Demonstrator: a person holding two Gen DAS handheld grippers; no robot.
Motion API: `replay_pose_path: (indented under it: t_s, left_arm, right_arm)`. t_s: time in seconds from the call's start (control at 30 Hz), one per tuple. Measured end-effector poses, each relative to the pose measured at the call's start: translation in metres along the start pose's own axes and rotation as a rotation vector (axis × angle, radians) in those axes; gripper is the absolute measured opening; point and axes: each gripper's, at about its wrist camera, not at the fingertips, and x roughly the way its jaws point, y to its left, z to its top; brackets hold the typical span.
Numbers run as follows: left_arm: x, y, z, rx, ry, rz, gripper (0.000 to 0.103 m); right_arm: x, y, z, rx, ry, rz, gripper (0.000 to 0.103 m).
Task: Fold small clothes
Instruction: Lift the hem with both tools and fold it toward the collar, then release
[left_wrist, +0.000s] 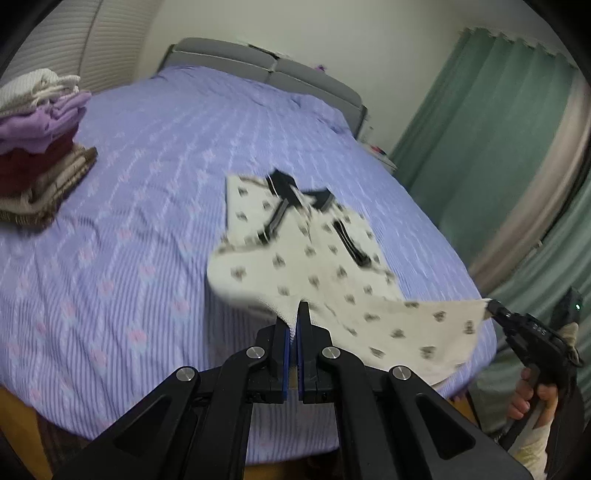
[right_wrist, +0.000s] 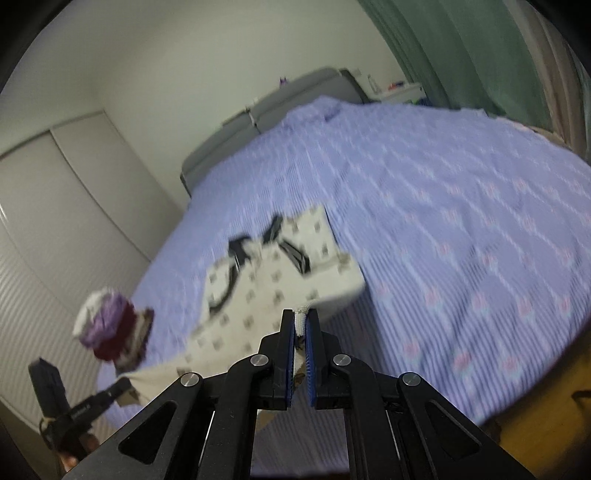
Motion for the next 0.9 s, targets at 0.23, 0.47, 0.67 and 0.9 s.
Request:
replay_pose_path:
  t_s: [0.23,0.47,0.67,0.9]
  left_arm:
    - [0.032,0.012,0.059,-0.046,-0.048,0.069,0.005]
    - [0.08,0.025,0.119,-0.095,-0.053,0.104,0.005]
    - [0.141,0.039,0.158,-0.11,0.014,0.141,0.005]
    - [0.21,0.07,0.171,-0.174,0.112,0.185,0.005]
  right_arm:
    - [0.035,0.019,0.054,-0.023,-0.094,-0.014,0.006]
    - [0.096,0.027,0.103,-0.018,-0.099,-0.05,0.006]
    - [0.157,0.023,0.137,0.001,-0.043,-0.085,0.006]
    - [0.242,0.01,0.154,-0.002,0.072,-0.145,0.006]
